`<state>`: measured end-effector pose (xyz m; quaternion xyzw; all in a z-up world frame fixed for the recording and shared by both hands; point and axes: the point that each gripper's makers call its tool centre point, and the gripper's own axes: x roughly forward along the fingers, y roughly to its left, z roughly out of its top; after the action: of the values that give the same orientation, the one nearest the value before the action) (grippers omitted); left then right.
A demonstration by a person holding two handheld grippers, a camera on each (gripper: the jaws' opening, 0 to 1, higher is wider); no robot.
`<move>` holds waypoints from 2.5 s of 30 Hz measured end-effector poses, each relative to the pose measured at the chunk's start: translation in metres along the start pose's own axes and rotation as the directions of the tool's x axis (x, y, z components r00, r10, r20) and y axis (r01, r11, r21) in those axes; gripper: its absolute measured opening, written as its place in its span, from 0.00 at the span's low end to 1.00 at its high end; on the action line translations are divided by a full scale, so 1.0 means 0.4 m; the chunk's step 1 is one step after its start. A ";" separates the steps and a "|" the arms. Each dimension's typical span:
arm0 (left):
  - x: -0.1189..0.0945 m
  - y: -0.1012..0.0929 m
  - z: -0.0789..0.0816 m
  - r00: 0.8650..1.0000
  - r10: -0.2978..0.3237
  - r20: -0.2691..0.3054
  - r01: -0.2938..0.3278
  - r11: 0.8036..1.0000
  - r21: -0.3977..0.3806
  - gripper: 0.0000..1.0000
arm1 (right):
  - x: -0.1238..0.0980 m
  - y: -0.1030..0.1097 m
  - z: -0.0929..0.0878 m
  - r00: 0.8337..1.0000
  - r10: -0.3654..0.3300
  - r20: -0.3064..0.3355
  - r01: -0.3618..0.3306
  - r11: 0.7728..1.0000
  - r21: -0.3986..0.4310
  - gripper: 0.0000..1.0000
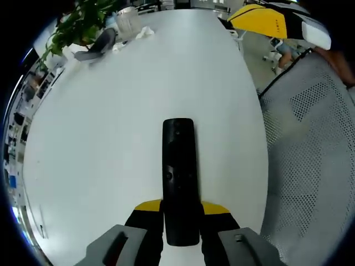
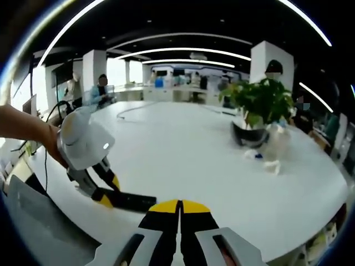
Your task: Press the specified remote control buttons in sequence, fully releasing each button before pressing the next.
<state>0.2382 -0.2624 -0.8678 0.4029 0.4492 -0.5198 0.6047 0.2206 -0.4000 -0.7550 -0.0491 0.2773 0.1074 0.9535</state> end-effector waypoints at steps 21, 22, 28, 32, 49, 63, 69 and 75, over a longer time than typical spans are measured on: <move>-0.001 -0.051 0.003 0.999 -0.007 0.036 0.007 1.000 0.005 0.23 | 0.003 -0.003 -0.006 1.000 -0.005 -0.011 0.004 1.000 -0.005 0.00; -0.001 -0.052 0.003 0.999 -0.007 0.039 0.007 1.000 0.010 0.24 | 0.003 -0.004 -0.005 1.000 -0.006 -0.010 0.006 1.000 -0.004 0.00; -0.003 -0.051 0.002 0.996 -0.010 0.088 0.009 1.000 0.003 0.24 | 0.003 -0.008 -0.006 1.000 -0.008 -0.010 0.008 1.000 0.000 0.00; -0.002 -0.050 0.004 0.993 -0.015 0.115 0.014 1.000 0.007 0.24 | 0.000 -0.004 0.001 1.000 0.002 0.005 -0.002 1.000 0.006 0.00; -0.008 -0.051 -0.007 0.988 -0.006 0.155 0.009 1.000 -0.017 0.26 | 0.001 -0.006 0.000 1.000 -0.003 0.004 0.003 1.000 0.007 0.00; -0.021 -0.055 -0.040 0.983 -0.008 0.185 0.012 1.000 -0.023 0.27 | 0.003 -0.003 -0.002 1.000 -0.007 -0.005 0.007 1.000 -0.002 0.00; -0.026 -0.055 -0.058 0.980 -0.007 0.197 0.013 0.999 -0.031 0.27 | 0.003 -0.003 -0.004 1.000 -0.008 -0.009 0.008 1.000 -0.004 0.00; -0.028 -0.055 -0.066 0.978 0.000 0.206 0.009 0.999 -0.042 0.27 | 0.003 -0.005 -0.005 1.000 -0.010 -0.009 0.010 1.000 -0.003 0.00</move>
<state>0.2126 -0.2373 -0.8645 0.3327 0.3960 -0.5504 0.6554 0.2209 -0.4022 -0.7573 -0.0522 0.2810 0.1027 0.9528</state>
